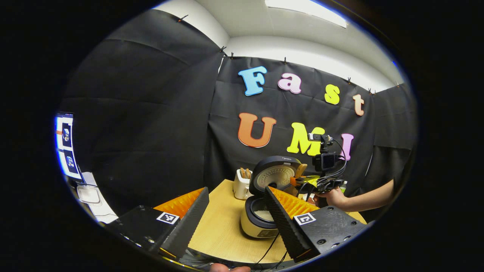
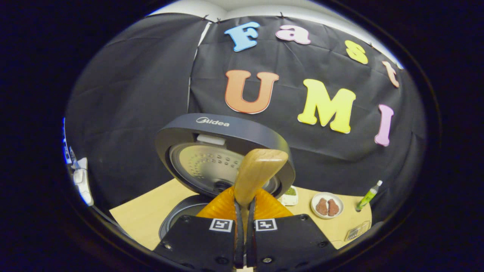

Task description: Close the left gripper, press the button to open the rice cooker; take a wooden spoon from the chopstick holder with the right hand, scoop a spoonful of rice and pour it into the rice cooker, then put the wooden spoon back into the chopstick holder.

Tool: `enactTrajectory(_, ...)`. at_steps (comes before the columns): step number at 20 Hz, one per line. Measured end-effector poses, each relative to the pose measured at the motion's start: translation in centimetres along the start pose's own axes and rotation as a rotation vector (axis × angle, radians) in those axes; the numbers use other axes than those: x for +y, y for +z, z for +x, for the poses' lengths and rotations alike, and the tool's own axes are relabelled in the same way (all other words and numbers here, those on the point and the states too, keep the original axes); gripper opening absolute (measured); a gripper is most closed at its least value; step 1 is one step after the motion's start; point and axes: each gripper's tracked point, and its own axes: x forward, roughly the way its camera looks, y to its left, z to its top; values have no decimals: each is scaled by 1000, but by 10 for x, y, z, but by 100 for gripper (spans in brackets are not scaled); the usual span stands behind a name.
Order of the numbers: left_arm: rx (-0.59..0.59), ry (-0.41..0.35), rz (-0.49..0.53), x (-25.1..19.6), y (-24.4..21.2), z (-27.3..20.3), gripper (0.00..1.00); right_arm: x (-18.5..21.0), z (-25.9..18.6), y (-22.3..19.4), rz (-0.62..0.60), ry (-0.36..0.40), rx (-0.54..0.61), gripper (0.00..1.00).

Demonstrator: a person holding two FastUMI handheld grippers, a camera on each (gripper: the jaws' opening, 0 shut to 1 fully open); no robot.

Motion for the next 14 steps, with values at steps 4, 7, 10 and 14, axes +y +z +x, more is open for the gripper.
enactTrajectory(4, 4, -5, 1, -1, -4, -6, 95, 7, -3, 9, -135, -13, -42, 8)
enactTrajectory(7, 12, 7, 9, 1, -12, -15, 95, 16, -6, 13, -211, 4, -79, 8)
enactTrajectory(10, 37, 8, 5, -4, -21, -19, 95, 21, -8, 14, -258, 21, -104, 8)
enactTrajectory(14, 51, 6, 7, -7, -25, -22, 95, 26, -17, 7, -249, 43, -111, 8)
